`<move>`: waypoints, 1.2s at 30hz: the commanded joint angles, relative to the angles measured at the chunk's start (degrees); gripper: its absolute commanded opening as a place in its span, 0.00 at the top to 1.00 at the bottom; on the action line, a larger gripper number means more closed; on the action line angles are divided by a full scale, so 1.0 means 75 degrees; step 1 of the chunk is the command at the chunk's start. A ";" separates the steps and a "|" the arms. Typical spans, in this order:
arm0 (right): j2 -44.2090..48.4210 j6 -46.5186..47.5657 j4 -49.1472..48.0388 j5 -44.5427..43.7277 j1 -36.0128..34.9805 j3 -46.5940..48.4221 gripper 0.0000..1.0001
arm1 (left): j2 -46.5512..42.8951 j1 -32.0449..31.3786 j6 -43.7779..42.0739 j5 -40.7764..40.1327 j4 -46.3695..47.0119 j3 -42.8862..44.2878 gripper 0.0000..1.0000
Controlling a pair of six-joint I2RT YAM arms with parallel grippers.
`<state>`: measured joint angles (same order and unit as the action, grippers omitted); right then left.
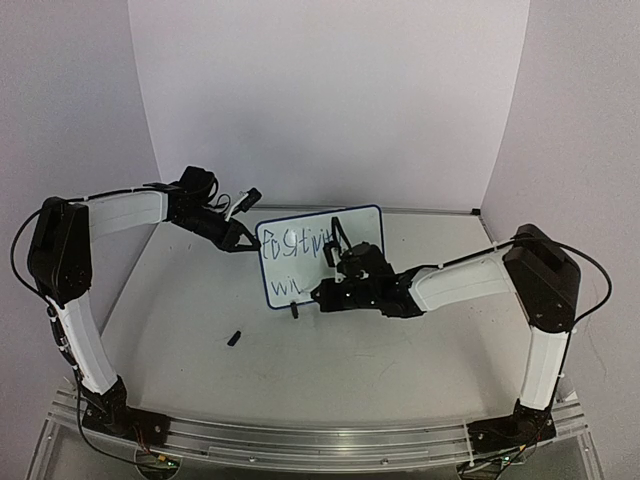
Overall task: Write a sentence on the whiteboard
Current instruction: Write on the whiteboard with the whiteboard marker without the cap.
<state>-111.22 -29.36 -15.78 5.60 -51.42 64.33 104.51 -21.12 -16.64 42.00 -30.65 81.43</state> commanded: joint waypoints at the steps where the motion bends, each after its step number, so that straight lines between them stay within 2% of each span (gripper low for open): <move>1: 0.0017 0.0107 -0.0203 -0.0173 0.0038 0.0417 1.00 | -0.0259 -0.0048 -0.0296 -0.0268 -0.0112 0.0182 1.00; 10: 0.0082 0.0143 -0.0278 -0.0365 0.0043 0.0561 1.00 | -0.0262 -0.0054 -0.0295 -0.0268 -0.0113 0.0185 1.00; 25: 0.0504 -0.0019 -0.0504 -0.1058 0.0051 -0.0025 1.00 | -0.0259 -0.0054 -0.0292 -0.0267 -0.0112 0.0182 1.00; 36: 0.0304 -0.0276 -0.0533 -0.0819 0.0047 -0.0257 1.00 | -0.0239 -0.0058 -0.0298 -0.0264 -0.0116 0.0194 1.00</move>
<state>-109.23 -29.82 -18.36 0.74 -51.53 63.57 104.51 -21.21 -16.62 41.91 -30.61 81.43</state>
